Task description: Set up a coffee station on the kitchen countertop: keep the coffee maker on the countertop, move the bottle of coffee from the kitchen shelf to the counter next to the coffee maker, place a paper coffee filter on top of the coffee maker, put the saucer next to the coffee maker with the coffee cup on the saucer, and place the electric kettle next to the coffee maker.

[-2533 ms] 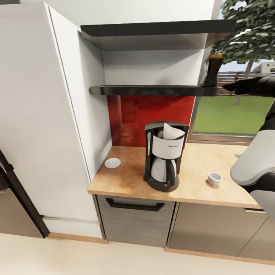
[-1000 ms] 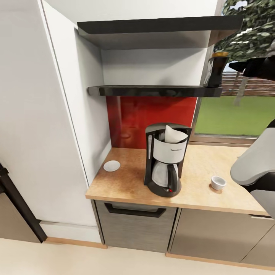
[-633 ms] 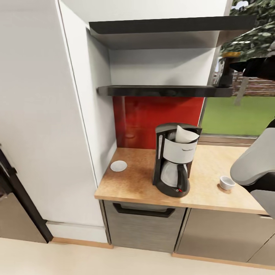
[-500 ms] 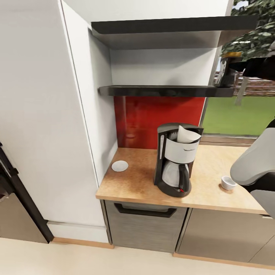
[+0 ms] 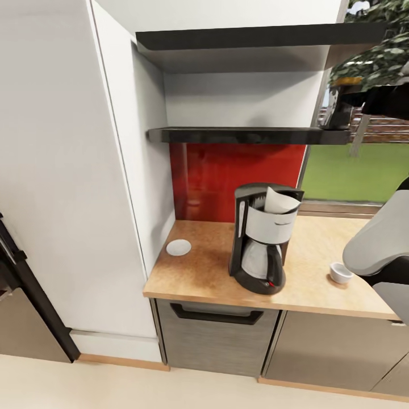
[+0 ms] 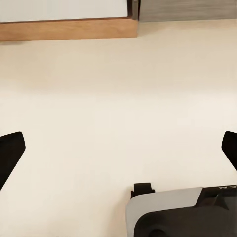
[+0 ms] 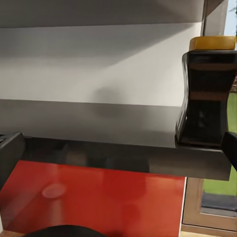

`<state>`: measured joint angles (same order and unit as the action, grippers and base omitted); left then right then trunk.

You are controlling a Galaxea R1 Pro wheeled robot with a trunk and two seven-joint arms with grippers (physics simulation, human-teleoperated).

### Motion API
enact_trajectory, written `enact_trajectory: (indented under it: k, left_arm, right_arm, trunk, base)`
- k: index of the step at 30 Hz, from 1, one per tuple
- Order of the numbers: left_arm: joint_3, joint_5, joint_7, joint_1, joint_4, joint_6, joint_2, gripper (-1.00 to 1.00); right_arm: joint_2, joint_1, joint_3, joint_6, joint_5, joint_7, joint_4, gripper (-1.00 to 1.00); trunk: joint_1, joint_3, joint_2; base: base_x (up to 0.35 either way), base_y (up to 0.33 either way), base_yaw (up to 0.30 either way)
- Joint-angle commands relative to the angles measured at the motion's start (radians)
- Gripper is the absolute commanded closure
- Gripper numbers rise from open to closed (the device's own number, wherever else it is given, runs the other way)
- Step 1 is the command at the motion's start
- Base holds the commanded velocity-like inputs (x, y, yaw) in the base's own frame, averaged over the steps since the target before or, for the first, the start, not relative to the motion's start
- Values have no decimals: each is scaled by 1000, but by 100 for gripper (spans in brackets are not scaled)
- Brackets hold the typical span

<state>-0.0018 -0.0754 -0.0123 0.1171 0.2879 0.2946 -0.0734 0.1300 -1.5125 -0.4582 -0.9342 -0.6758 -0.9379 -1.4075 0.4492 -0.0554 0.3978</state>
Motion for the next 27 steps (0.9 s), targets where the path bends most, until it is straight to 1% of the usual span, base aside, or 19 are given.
enact_trajectory:
  k: [1,6,18,24,27]
  left_arm:
    - [0,-8,0,1,-1,3,0,-100]
    - [0,-9,0,1,-1,3,0,-100]
    - [0,-9,0,1,-1,3,0,-100]
    - [0,-9,-1,1,-1,3,1,-100]
    - [-1,-9,0,1,-1,3,1,-100]
  right_arm:
    - [1,-2,-1,-3,-11,-10,-1,-100]
    - [3,-2,0,-3,-19,-9,2,-100]
    - [3,-2,0,-3,-25,-4,7,-100]
    - [7,-2,-1,-3,-28,-4,6,-100]
    - [10,-2,-1,-2,-39,-4,6,-100]
  trunk:
    - [1,-2,2]
    - [1,-2,2]
    - [1,-2,2]
    - [1,-2,2]
    - [1,-2,2]
  base:
    - [132,0,0]
    - [145,0,0]
    - [19,0,0]
    - [159,-8,0]
    - [126,-10,0]
